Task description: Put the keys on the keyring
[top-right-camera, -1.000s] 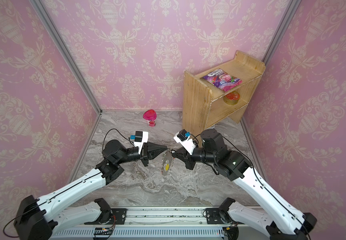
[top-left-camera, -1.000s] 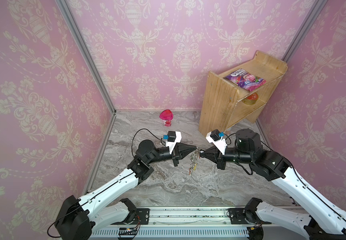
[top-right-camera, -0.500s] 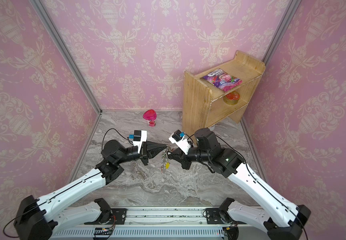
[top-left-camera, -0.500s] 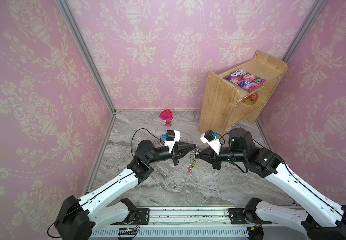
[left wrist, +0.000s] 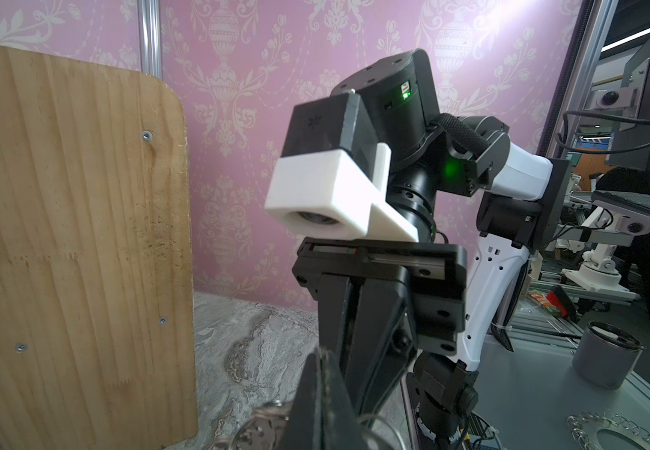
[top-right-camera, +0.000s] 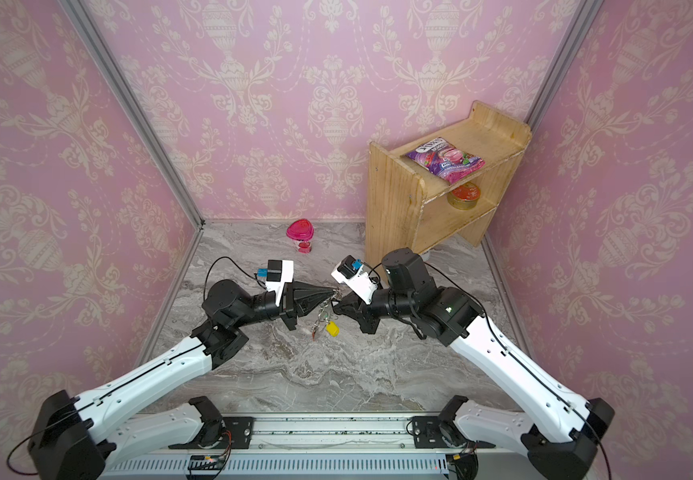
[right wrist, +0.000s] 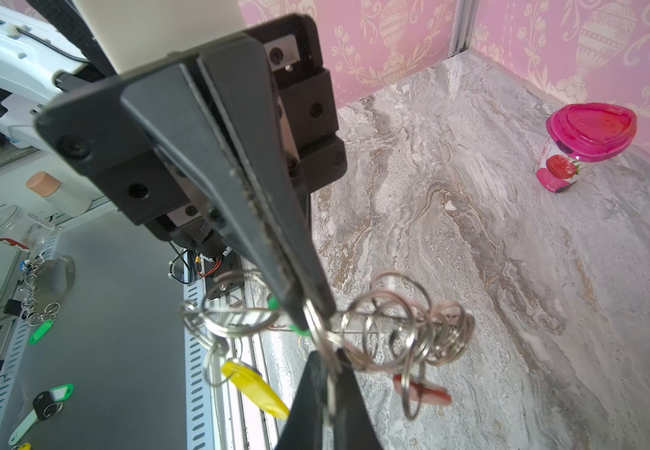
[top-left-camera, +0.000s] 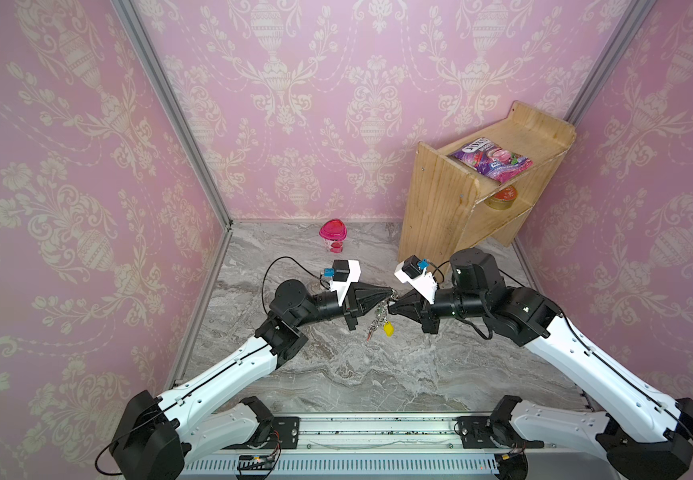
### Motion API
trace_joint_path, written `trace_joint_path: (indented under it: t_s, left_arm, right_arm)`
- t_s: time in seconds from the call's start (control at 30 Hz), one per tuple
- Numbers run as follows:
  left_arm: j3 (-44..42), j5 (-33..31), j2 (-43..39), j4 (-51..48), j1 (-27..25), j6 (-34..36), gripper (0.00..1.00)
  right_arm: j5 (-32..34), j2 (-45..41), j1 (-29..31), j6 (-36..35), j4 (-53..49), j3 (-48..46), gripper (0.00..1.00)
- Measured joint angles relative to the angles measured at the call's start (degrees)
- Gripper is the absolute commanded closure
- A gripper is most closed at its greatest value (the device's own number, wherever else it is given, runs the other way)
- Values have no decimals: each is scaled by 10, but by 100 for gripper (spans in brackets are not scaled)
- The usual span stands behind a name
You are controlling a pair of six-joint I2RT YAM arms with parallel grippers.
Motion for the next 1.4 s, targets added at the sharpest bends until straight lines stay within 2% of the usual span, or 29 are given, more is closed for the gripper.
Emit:
trace_joint_path:
  t_s: [0.57,1.2,1.23,1.3,1.33,1.37,1.4]
  left_arm:
    - [0,3,-13,-71,0,9,100]
    - [0,0,-15,-113,-2,29,100]
    - [0,0,-15,-115,-4,31,97]
    - [2,-1,-15,-127,-5,39,56]
    - [2,-5,-16,-138,-5,45,41]
    - [2,-10,-18,-152,-5,50,30]
    - [2,-17,-20,-164,-5,53,25]
  right_arm:
    - [42,23,0,-59,-113,76,100]
    - [61,34,1,-76,-157,110,100]
    - [65,36,2,-77,-159,113,100]
    - [70,40,4,-77,-164,120,100]
    - [72,42,4,-78,-168,125,100]
    - [75,43,4,-80,-173,131,100]
    - [77,46,4,-80,-175,137,100]
